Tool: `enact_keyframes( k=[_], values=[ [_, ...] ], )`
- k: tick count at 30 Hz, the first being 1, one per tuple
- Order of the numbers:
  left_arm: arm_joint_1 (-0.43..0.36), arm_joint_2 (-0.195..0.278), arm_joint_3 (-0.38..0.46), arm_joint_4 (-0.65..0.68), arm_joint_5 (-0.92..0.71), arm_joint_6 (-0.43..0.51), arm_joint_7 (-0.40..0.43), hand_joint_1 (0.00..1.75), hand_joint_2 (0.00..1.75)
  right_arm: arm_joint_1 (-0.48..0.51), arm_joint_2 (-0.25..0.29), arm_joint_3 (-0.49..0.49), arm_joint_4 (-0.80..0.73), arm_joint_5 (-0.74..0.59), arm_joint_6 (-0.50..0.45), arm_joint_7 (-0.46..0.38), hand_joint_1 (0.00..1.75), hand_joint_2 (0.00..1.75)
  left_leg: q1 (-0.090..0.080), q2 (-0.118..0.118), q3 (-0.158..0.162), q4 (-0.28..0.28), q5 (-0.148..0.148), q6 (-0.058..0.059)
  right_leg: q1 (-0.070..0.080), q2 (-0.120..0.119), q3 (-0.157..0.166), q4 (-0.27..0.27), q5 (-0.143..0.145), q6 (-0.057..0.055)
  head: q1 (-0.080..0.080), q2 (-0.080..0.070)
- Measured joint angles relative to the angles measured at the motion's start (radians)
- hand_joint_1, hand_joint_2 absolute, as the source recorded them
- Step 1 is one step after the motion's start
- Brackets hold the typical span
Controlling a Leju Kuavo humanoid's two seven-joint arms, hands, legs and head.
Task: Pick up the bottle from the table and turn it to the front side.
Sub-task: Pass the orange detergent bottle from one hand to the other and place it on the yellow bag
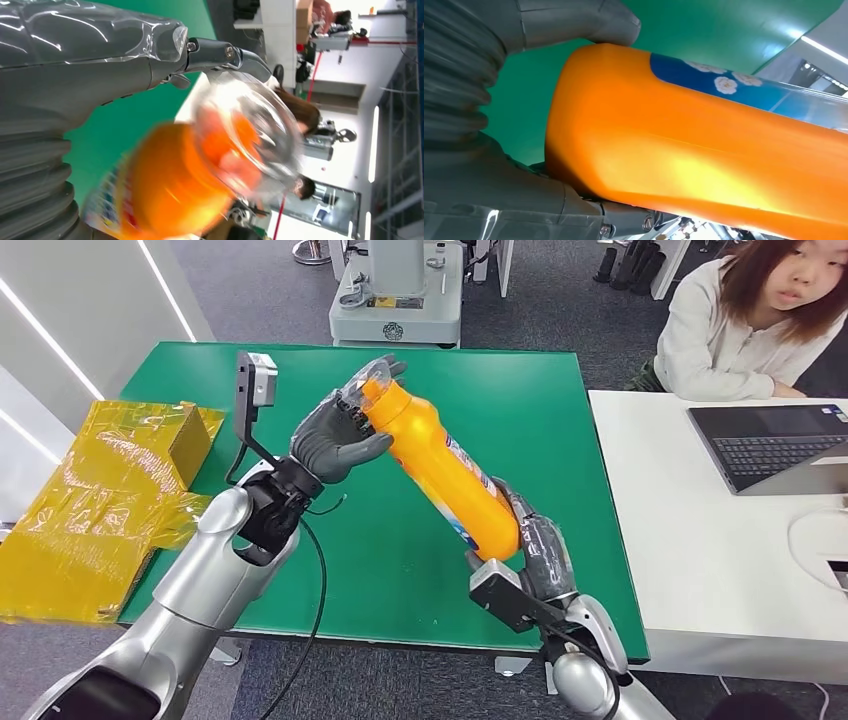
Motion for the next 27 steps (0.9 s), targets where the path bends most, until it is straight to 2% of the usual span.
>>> enact_keyframes(
  k=[8,14,16,18,20,27],
  values=[
    [-0.020,-0.025,-0.045,-0.018,0.004,0.041,-0.004,0.00,1.75,-0.043,0.022,0.014,0.040,0.014,-0.016,0.012,1.75,1.75,0.000,0.000,0.000,0.000,0.000,0.000,0.000,0.000,0.000,0.000,0.000,0.000,0.000,0.000],
    [-0.035,-0.043,-0.071,-0.013,-0.076,0.118,-0.047,0.02,1.75,-0.067,0.053,0.017,0.067,0.036,-0.025,0.033,1.75,1.75,0.000,0.000,0.000,0.000,0.000,0.000,0.000,0.000,0.000,0.000,0.000,0.000,0.000,0.000],
    [-0.040,-0.047,-0.083,-0.006,-0.110,0.140,-0.060,0.76,1.75,-0.071,0.058,0.017,0.075,0.041,-0.029,0.039,1.75,1.75,0.000,0.000,0.000,0.000,0.000,0.000,0.000,0.000,0.000,0.000,0.000,0.000,0.000,0.000],
    [-0.042,-0.053,-0.097,0.002,-0.131,0.151,-0.064,1.61,1.75,-0.076,0.061,0.017,0.083,0.043,-0.032,0.042,1.75,1.75,0.000,0.000,0.000,0.000,0.000,0.000,0.000,0.000,0.000,0.000,0.000,0.000,0.000,0.000],
    [-0.042,-0.058,-0.109,0.009,-0.140,0.156,-0.066,1.75,1.75,-0.083,0.063,0.017,0.093,0.047,-0.037,0.042,1.75,1.75,0.000,0.000,0.000,0.000,0.000,0.000,0.000,0.000,0.000,0.000,0.000,0.000,0.000,0.000],
    [-0.043,-0.070,-0.124,0.022,-0.093,0.152,-0.054,1.75,1.75,-0.098,0.069,0.017,0.140,0.055,-0.063,0.034,1.75,1.75,0.000,0.000,0.000,0.000,0.000,0.000,0.000,0.000,0.000,0.000,0.000,0.000,0.000,0.000]
  ],
)
